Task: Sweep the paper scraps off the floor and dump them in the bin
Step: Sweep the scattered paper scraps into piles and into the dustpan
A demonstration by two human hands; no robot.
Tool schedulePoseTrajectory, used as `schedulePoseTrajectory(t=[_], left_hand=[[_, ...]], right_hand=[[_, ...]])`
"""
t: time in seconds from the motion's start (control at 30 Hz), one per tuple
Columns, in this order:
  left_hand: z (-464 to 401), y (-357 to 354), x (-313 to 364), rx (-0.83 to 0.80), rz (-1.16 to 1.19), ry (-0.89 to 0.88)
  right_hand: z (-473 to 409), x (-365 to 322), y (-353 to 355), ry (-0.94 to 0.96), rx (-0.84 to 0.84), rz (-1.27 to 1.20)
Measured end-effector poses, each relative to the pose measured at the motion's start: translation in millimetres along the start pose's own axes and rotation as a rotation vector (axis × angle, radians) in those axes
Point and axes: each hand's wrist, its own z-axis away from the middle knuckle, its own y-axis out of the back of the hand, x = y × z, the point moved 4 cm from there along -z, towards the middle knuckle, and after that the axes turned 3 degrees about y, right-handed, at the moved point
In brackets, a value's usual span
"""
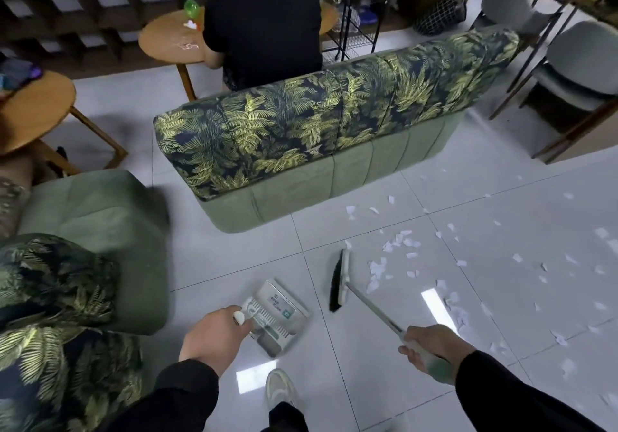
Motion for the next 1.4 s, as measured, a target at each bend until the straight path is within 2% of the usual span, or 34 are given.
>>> schedulePoseTrajectory(t=[0.17, 0.23, 0.27, 0.33, 0.47, 0.53, 0.63, 0.87, 1.03, 1.17, 1.23, 1.4], left_hand=[[27.3, -24.7, 31.5, 0.035, -0.017, 0.010], [51.1, -52.3, 61.7, 0.026, -0.014, 0.016], [52.8, -52.9, 56.8, 0.020, 0.018, 0.040], [69.4, -78.8, 93.0, 0.026, 0.050, 0.031], [79.8, -101.1, 127.2, 0.021, 0.100, 0.024], [88.7, -113.4, 156.9, 0.016, 0.110, 0.006], [91.8, -114.4, 179.0, 0.026, 0.120, 0.005], [74.9, -99.7, 208.4, 0.044, 0.116, 0.003], [23.2, -72.5, 210.6, 0.036, 0.102, -0.012], [-13.9, -53.9, 214.8, 0.005, 0.057, -0.029], [-59.2, -36.0, 211.8, -0.004, 0.039, -0.027], [-119.4, -11.3, 217.3, -0.043, -0.054, -0.075]], right_hand=[[-15.6, 7.6, 88.9, 0.043, 0.072, 0.032], [-13.3, 28.2, 146.7, 0.057, 0.095, 0.071], [-15.0, 29.5, 150.2, 0.047, 0.095, 0.081], [-5.2, 37.9, 202.5, 0.069, 0.105, 0.080], [1.9, 27.2, 239.7, 0.128, 0.131, 0.055], [13.4, 27.6, 264.4, 0.164, 0.111, -0.039], [22.3, 17.6, 266.6, 0.212, -0.004, -0.223], [13.3, -44.0, 205.2, 0.134, -0.097, -0.444], [-3.1, -113.8, 135.1, 0.096, -0.205, -0.528], [-22.0, -151.0, 95.3, 0.078, -0.195, -0.521], [-50.4, -187.7, 60.1, 0.063, -0.207, -0.503], [-96.8, -220.1, 21.2, 0.055, -0.174, -0.526]])
